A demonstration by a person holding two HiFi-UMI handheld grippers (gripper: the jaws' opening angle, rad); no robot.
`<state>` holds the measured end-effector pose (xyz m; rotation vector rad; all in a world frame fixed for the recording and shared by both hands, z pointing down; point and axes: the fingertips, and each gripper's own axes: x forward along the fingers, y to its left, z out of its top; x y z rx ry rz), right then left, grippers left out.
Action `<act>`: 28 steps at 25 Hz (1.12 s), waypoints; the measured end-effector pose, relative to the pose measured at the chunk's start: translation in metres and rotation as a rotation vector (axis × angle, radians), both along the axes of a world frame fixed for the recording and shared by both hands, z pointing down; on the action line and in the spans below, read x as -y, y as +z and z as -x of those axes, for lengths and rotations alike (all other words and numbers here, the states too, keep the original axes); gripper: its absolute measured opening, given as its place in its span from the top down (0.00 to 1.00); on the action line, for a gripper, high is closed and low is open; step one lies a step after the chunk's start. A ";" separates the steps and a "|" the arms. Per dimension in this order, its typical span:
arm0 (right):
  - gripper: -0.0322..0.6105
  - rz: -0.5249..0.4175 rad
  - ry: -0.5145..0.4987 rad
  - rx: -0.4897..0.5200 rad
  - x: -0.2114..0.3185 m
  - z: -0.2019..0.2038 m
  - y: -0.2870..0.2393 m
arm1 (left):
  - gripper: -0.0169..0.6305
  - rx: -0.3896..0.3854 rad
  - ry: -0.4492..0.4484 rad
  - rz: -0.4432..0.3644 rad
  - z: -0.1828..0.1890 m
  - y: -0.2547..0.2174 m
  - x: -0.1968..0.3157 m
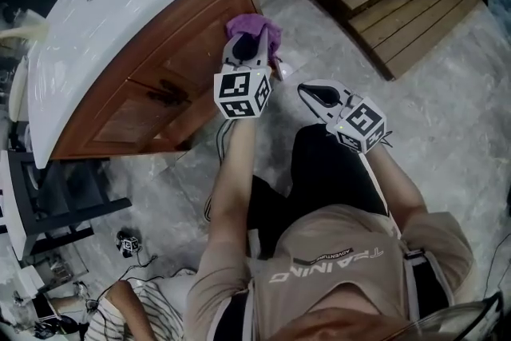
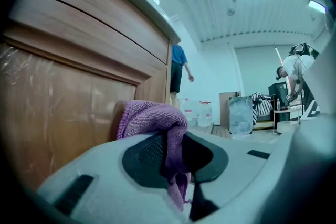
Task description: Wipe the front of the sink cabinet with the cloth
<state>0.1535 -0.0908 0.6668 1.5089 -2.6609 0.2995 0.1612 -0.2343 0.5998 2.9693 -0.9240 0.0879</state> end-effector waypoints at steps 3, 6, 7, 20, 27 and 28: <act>0.93 0.005 0.007 -0.007 -0.003 -0.003 0.002 | 0.87 -0.004 0.087 0.037 -0.015 0.004 -0.010; 0.93 0.011 0.016 -0.009 -0.006 -0.006 0.004 | 0.87 -0.045 0.164 0.081 -0.021 0.003 -0.023; 0.93 0.013 0.014 -0.008 -0.007 -0.006 0.005 | 0.87 -0.053 0.169 0.075 -0.019 0.001 -0.027; 0.93 0.012 -0.131 0.040 0.015 0.059 0.013 | 0.87 -0.016 -0.031 -0.014 0.143 -0.003 -0.071; 0.93 0.004 -0.285 0.043 0.027 0.134 0.013 | 0.87 -0.061 -0.296 0.020 0.294 0.003 -0.078; 0.93 0.000 -0.299 0.040 0.027 0.143 0.011 | 0.87 -0.075 -0.328 0.022 0.314 0.002 -0.079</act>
